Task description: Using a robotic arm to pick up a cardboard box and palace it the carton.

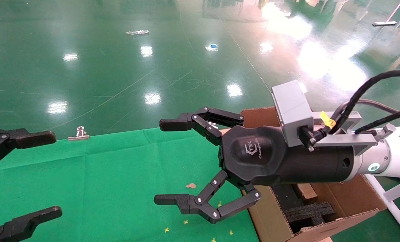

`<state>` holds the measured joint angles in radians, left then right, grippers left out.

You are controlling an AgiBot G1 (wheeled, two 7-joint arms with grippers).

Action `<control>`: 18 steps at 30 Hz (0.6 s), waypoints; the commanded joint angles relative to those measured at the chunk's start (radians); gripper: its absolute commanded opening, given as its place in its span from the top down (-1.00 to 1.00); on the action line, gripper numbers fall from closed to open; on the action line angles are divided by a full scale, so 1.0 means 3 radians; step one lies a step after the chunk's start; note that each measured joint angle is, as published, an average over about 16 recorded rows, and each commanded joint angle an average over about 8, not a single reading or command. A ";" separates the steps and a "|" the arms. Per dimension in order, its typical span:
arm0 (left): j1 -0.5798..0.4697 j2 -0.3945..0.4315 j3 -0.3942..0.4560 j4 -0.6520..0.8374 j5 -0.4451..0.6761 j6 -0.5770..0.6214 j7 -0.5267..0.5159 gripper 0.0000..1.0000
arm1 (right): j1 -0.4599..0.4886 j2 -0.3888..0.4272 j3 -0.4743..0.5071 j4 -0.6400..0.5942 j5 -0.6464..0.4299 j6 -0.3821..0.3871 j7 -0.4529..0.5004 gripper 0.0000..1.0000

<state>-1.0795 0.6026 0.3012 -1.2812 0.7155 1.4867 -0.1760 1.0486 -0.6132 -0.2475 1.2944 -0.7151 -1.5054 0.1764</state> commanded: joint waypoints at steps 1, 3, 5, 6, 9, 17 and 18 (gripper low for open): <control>0.0000 0.0000 0.0000 0.0000 0.0000 0.0000 0.0000 -1.00 | -0.0013 -0.0002 0.0017 0.0006 0.0011 -0.0006 -0.0003 -1.00; 0.0000 0.0000 0.0000 0.0000 0.0000 0.0000 0.0000 -1.00 | 0.0003 -0.0001 -0.0003 -0.0001 0.0002 0.0000 0.0004 -1.00; 0.0000 0.0000 0.0000 0.0000 0.0000 0.0000 0.0000 -1.00 | 0.0016 0.0001 -0.0020 -0.0006 -0.0007 0.0005 0.0010 -1.00; 0.0000 0.0000 0.0000 0.0000 0.0000 0.0000 0.0000 -1.00 | 0.0022 0.0001 -0.0028 -0.0009 -0.0011 0.0008 0.0013 -1.00; 0.0000 0.0000 0.0000 0.0000 0.0000 0.0000 0.0000 -1.00 | 0.0038 0.0002 -0.0047 -0.0015 -0.0021 0.0014 0.0020 -1.00; 0.0000 0.0000 0.0000 0.0000 0.0000 0.0000 0.0000 -1.00 | 0.0064 0.0004 -0.0080 -0.0026 -0.0036 0.0024 0.0031 -1.00; 0.0000 0.0000 0.0000 0.0000 0.0000 0.0000 0.0000 -1.00 | 0.0066 0.0004 -0.0082 -0.0027 -0.0038 0.0025 0.0032 -1.00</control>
<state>-1.0795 0.6026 0.3012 -1.2811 0.7154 1.4867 -0.1760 1.0680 -0.6119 -0.2717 1.2865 -0.7265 -1.4980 0.1858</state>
